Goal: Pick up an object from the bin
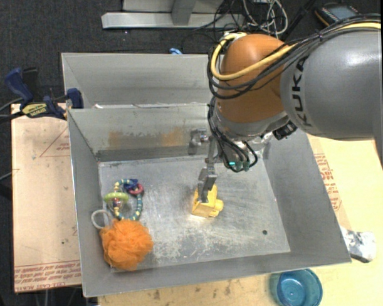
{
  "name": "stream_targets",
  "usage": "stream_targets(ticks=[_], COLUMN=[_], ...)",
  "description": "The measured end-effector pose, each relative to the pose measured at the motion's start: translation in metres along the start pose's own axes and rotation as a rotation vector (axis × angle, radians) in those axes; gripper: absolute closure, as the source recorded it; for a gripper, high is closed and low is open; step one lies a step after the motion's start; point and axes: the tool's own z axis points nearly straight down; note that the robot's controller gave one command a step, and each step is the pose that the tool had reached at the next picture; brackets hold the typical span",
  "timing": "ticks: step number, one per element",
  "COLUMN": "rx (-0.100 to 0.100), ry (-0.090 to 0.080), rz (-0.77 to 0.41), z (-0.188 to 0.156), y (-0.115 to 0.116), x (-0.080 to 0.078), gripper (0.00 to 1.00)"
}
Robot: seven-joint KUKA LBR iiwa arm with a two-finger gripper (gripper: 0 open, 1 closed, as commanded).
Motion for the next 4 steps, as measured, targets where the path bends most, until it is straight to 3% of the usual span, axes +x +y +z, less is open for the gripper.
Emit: stream_targets(ticks=[1, 2, 3, 4], rx=[0.000, 0.000, -0.005, -0.005], ry=[-0.007, -0.013, -0.020, -0.020], rz=[0.001, -0.081, -0.304, -0.304], z=[-0.004, 0.022, 0.127, 0.127], y=[0.000, -0.003, -0.047, -0.047], x=[-0.002, 0.004, 0.025, 0.025], gripper=[0.00, 0.00, 1.00, 1.00])
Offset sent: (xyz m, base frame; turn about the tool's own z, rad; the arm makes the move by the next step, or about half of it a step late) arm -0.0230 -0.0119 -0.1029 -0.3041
